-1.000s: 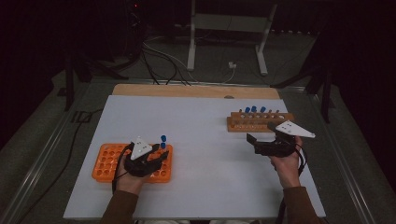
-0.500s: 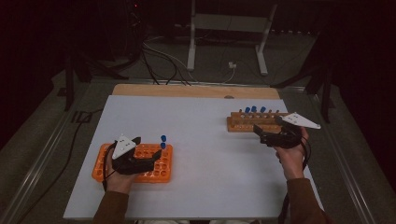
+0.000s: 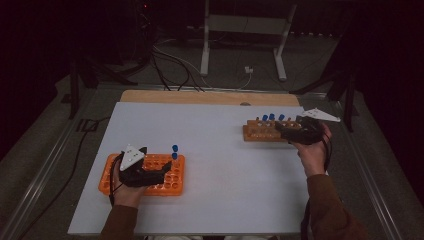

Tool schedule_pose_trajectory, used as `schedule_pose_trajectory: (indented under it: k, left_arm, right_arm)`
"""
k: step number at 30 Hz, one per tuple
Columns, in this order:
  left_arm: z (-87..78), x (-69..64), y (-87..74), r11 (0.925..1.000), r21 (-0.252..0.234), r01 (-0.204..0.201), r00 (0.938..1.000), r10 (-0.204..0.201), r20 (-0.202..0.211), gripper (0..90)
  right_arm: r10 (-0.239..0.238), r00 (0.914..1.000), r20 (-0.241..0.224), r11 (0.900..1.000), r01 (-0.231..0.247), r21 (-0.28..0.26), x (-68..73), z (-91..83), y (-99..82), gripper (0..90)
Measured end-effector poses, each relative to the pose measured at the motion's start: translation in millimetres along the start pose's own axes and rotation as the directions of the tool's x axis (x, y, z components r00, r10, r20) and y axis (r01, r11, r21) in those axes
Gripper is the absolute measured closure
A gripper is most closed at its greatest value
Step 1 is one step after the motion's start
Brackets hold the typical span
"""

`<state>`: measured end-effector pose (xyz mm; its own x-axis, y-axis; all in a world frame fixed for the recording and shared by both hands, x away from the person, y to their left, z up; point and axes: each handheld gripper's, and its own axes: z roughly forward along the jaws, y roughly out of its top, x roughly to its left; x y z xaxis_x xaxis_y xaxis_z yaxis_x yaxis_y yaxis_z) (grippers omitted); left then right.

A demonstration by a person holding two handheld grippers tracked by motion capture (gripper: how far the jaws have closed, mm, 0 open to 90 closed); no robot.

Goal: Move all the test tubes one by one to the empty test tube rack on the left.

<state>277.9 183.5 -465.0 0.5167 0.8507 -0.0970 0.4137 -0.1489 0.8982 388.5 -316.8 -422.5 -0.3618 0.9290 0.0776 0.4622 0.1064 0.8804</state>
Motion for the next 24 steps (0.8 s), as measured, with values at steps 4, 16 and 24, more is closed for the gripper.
schedule_pose_trajectory:
  k: [4,16,24]
  left_arm:
    - [0.6,-1.4,-0.3,1.0000,-0.001,0.000,1.0000,0.000,0.003,0.4]
    - [0.3,-0.7,-1.6,1.0000,0.001,0.006,1.0000,-0.006,-0.005,0.5]
    - [0.3,-1.2,-2.1,1.0000,-0.002,0.006,1.0000,-0.006,-0.005,0.5]
  right_arm:
    - [0.014,0.9999,0.008,0.9998,-0.014,0.015,-7.6,7.4,1.1,27.9]
    - [0.020,0.9996,0.019,0.9967,-0.021,0.079,-14.7,31.8,-10.3,63.7]
    - [0.040,0.9986,0.033,0.9945,-0.043,0.096,-15.7,44.6,-14.1,66.5]
